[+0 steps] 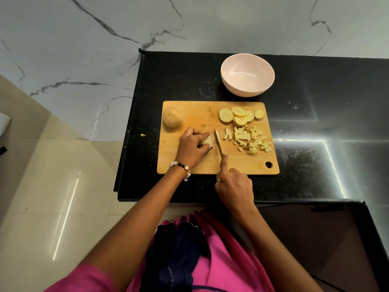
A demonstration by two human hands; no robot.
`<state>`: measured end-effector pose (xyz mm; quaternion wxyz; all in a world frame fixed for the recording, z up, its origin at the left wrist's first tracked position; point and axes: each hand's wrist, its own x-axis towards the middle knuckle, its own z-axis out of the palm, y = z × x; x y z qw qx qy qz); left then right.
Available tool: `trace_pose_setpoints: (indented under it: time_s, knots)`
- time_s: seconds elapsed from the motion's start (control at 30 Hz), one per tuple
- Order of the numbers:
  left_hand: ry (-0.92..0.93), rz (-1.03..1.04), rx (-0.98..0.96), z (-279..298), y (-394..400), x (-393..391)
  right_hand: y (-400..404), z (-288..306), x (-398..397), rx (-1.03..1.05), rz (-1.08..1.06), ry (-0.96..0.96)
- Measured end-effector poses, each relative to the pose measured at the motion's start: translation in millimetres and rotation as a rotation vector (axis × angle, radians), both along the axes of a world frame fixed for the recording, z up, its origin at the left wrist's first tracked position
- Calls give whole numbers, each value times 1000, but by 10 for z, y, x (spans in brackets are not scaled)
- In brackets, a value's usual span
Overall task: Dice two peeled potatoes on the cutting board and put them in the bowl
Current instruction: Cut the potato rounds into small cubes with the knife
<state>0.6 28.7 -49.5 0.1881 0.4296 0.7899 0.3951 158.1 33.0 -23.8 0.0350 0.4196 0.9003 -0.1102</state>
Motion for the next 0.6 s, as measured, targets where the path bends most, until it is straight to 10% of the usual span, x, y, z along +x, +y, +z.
trace_pose_setpoints:
  time_s: [0.6]
  knots:
    - [-26,26,-6,46,-27,-15,45,106,-14,-150,-40,199]
